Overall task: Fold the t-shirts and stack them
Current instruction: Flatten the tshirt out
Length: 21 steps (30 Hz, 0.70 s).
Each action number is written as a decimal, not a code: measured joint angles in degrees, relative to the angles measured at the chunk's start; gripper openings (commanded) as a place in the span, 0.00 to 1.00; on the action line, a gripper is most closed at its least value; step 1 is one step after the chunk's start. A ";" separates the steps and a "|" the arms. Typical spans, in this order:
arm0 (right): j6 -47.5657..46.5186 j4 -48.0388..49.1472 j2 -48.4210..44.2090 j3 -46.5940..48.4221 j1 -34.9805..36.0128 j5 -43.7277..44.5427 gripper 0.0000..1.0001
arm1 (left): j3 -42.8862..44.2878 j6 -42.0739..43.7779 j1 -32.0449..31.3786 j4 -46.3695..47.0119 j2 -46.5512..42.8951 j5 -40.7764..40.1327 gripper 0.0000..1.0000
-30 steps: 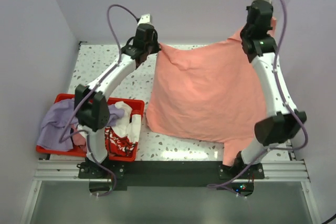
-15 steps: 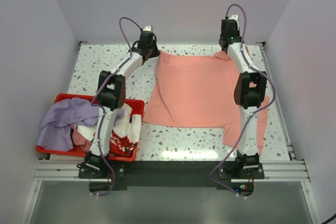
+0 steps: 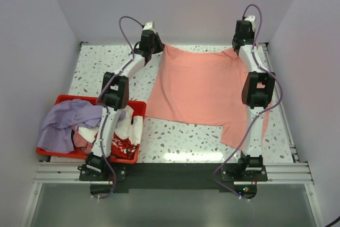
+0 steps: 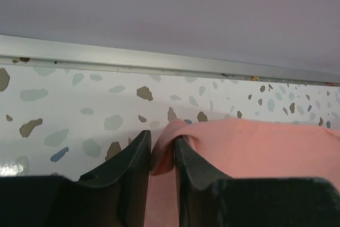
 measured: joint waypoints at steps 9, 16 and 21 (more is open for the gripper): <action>2.23 0.72 4.15 4.59 -3.10 -0.37 0.86 | 3.28 1.07 0.07 1.40 2.99 -1.62 1.00; 5.62 -2.60 3.91 2.82 -4.66 -5.14 0.99 | -1.92 2.93 0.02 -2.62 -3.85 -4.83 1.00; 10.75 -7.28 -2.99 -5.49 -4.57 -12.35 0.99 | -7.67 3.32 -1.16 -7.80 -14.21 -6.60 1.00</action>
